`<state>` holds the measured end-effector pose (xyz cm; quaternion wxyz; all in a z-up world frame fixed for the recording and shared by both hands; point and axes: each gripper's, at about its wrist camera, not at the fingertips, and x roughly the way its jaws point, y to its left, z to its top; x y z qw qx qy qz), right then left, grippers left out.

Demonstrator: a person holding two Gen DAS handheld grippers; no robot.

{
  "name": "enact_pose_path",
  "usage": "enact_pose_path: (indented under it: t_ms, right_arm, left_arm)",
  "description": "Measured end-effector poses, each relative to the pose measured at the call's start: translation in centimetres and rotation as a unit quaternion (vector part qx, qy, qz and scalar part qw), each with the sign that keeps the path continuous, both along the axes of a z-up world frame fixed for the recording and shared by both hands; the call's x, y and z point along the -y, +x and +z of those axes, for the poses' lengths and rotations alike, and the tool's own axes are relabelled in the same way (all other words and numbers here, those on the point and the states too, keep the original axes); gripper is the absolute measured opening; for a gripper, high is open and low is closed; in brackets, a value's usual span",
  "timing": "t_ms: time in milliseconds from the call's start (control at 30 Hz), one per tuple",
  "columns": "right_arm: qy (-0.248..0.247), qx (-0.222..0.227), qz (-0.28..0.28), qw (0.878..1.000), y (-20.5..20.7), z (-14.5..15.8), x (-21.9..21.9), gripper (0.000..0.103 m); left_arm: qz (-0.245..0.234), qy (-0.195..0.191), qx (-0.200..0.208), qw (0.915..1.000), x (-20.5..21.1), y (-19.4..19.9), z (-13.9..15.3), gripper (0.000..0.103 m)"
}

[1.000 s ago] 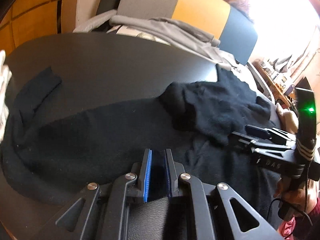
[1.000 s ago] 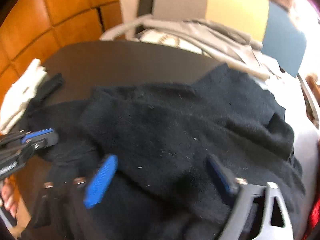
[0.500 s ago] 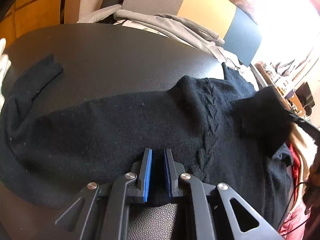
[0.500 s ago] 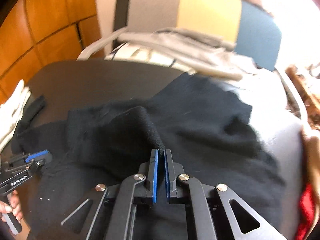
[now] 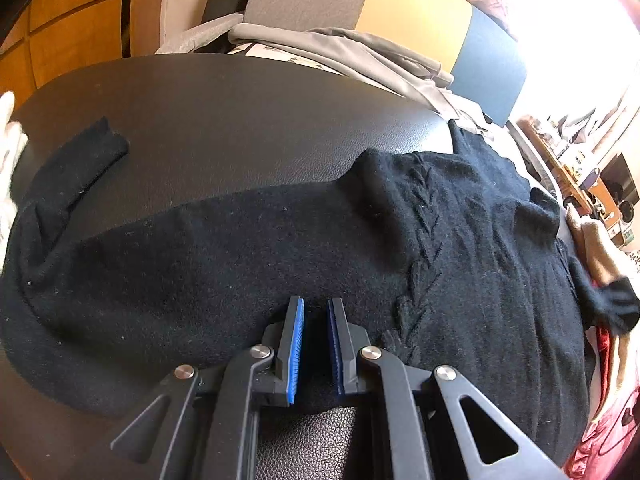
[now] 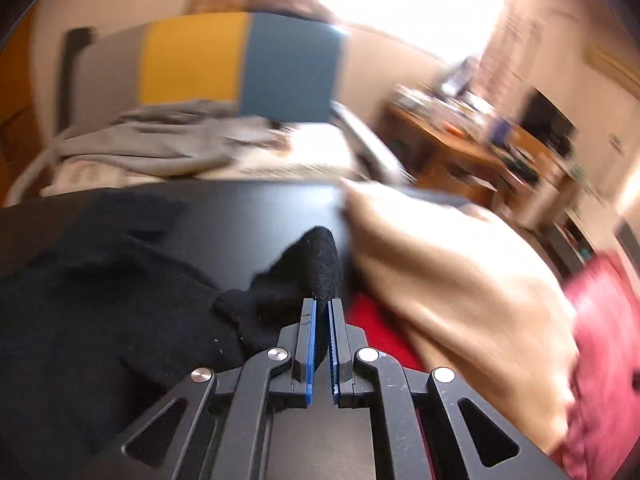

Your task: Fold clothes

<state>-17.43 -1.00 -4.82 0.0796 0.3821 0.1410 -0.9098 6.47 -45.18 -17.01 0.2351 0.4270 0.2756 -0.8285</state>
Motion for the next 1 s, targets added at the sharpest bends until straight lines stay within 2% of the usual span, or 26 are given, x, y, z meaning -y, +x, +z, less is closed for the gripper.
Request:
enact_pose_path:
  t_ms: [167,233,267,300,333,367,400,467,533,600,700,767,833,933,1000]
  right_arm:
    - [0.004,0.013,-0.067,0.998,0.8,-2.0,-5.4,0.007]
    - [0.004,-0.010,-0.081,0.997,1.8,-1.5,-5.7,0.009]
    - [0.003,-0.022,-0.088,0.996,2.3,-1.2,-5.8,0.016]
    - [0.005,-0.045,-0.088,0.995,3.0,-0.4,-5.5,0.039]
    - [0.002,-0.064,-0.083,0.994,3.4,0.2,-4.9,0.055]
    - [-0.007,-0.086,-0.076,0.993,4.2,0.9,-4.4,0.087]
    - [-0.016,-0.109,-0.068,0.992,5.0,1.7,-3.9,0.095]
    - [-0.076,-0.111,-0.014,0.991,5.8,2.8,-2.1,0.095]
    - [-0.147,-0.064,0.064,0.985,5.5,2.8,0.8,0.095]
    - [-0.193,-0.007,0.123,0.973,4.8,1.8,4.0,0.091]
    - [-0.251,0.080,0.192,0.945,3.3,-0.1,8.9,0.087]
    - [-0.272,0.119,0.213,0.931,1.6,-1.2,11.8,0.087]
    - [-0.293,0.157,0.211,0.919,-1.4,-2.2,14.0,0.086]
    - [-0.315,0.194,0.183,0.911,-6.9,-4.2,15.9,0.084]
    - [-0.326,0.215,0.165,0.906,-9.6,-5.8,16.6,0.075]
  left_arm:
    - [0.002,0.018,0.016,0.9997,0.7,-0.6,0.7,0.012]
    - [0.002,0.009,0.007,0.9999,0.7,-0.8,1.7,0.012]
    - [-0.009,-0.004,-0.005,0.9999,0.4,-1.1,2.5,0.012]
    - [-0.020,-0.015,-0.015,0.9996,0.1,-1.5,3.3,0.012]
    - [-0.032,-0.022,-0.024,0.9990,-0.2,-2.1,3.9,0.012]
    - [-0.044,-0.029,-0.032,0.9981,-0.4,-2.7,4.6,0.013]
    - [-0.055,-0.036,-0.040,0.9970,-0.7,-3.3,5.2,0.015]
    - [-0.078,-0.050,-0.044,0.9947,-0.9,-5.1,6.0,0.016]
    - [-0.098,-0.054,-0.049,0.9925,-0.7,-7.5,6.5,0.016]
    - [-0.118,-0.051,-0.057,0.9900,-0.3,-10.0,7.1,0.016]
    - [-0.160,-0.041,-0.058,0.9846,0.4,-15.2,7.5,0.020]
    - [-0.180,-0.023,-0.048,0.9823,0.9,-18.4,6.6,0.022]
    - [-0.191,-0.010,-0.039,0.9808,1.7,-21.1,5.6,0.022]
    - [-0.210,0.019,-0.050,0.9762,2.7,-24.1,4.4,0.024]
    - [-0.215,0.037,-0.040,0.9752,3.4,-26.1,3.1,0.025]
